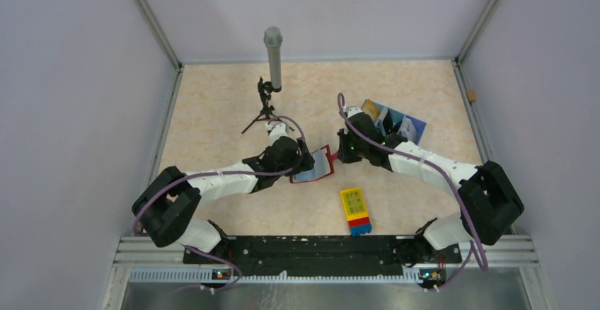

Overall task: Put the credit cards into the card holder
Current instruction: Insert the credit card into the card holder.

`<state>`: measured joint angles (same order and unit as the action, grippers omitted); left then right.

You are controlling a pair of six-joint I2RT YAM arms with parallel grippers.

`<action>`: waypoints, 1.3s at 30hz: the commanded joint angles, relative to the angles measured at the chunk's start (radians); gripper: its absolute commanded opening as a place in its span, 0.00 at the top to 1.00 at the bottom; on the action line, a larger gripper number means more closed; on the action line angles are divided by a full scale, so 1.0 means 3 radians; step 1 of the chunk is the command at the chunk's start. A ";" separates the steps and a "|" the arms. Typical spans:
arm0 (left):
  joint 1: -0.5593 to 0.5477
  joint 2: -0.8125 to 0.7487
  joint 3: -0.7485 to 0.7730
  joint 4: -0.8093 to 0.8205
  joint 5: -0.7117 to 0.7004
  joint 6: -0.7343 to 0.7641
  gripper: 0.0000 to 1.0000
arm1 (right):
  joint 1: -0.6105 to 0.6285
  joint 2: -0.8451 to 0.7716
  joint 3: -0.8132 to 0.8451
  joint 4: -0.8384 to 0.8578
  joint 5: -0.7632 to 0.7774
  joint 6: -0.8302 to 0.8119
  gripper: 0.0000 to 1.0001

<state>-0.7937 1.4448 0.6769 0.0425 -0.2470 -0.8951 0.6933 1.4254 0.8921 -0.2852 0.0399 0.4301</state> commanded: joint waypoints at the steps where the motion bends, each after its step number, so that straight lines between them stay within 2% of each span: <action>1: -0.0002 0.0019 0.0031 0.0124 0.0063 -0.0005 0.17 | 0.0052 0.0009 0.0130 0.0023 0.0014 -0.0008 1.00; 16: -0.0032 0.0218 0.0123 0.0218 0.0140 -0.0022 0.21 | 0.0051 0.0035 0.0140 0.0023 0.0000 -0.0017 1.00; 24: -0.0067 0.0329 0.0255 0.0262 0.0199 -0.0028 0.27 | 0.0051 0.0093 0.0135 0.0039 -0.0023 -0.0014 1.00; 29: -0.0094 0.0353 0.0305 0.0250 0.0179 -0.0028 0.27 | 0.0051 0.0104 0.0129 0.0040 -0.0029 -0.0016 1.00; 39: -0.0225 0.0342 0.0404 0.0001 -0.0091 -0.0030 0.19 | 0.0054 0.0114 0.0125 0.0042 -0.0027 -0.0007 1.00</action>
<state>-0.8440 1.5475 0.7601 0.0566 -0.2298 -0.8955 0.6933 1.4513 0.8921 -0.2848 0.0360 0.4297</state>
